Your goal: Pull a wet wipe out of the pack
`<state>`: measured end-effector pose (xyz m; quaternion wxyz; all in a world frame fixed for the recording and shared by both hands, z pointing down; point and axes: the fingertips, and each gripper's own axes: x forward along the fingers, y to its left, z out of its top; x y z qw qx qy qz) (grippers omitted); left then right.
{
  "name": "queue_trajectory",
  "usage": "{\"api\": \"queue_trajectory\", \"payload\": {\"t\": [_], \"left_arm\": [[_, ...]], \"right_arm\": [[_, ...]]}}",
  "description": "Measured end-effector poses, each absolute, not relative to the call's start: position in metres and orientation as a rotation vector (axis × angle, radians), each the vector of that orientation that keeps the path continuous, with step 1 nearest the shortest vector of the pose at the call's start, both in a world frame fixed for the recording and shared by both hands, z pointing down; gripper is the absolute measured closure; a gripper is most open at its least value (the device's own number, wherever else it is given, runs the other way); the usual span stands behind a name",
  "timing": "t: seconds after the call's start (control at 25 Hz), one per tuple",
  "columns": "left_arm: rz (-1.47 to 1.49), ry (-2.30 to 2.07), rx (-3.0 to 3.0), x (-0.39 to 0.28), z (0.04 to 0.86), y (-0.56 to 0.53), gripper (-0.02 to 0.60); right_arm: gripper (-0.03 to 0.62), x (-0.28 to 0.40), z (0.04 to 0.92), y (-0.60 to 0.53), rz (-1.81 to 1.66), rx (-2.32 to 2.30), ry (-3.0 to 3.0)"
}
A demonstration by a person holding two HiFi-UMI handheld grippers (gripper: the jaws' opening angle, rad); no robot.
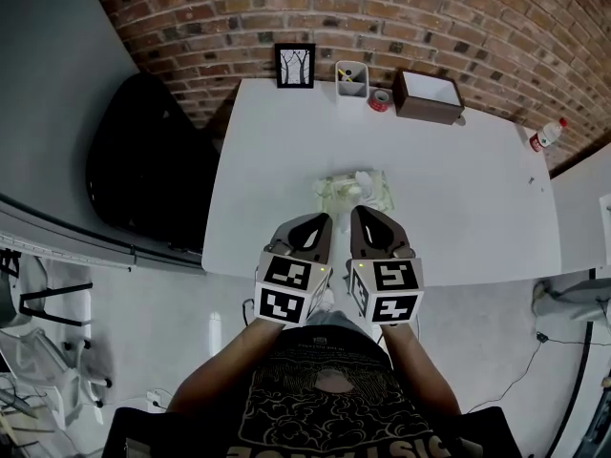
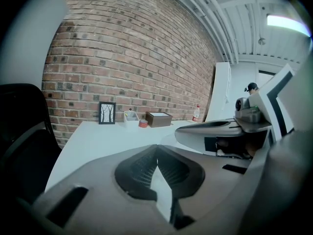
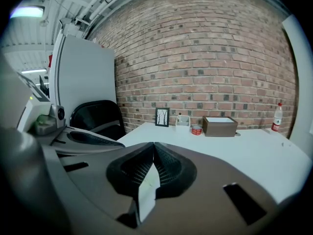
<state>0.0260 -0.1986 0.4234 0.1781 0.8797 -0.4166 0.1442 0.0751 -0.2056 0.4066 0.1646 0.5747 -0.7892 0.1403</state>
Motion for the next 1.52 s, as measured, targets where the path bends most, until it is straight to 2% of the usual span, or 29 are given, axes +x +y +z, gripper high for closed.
{"api": "queue_trajectory", "payload": {"t": [1.52], "left_arm": [[0.34,-1.165,2.524,0.01,0.411,-0.085,0.571]], "right_arm": [[0.577,0.042,0.398,-0.081,0.332,1.638,-2.266]]}}
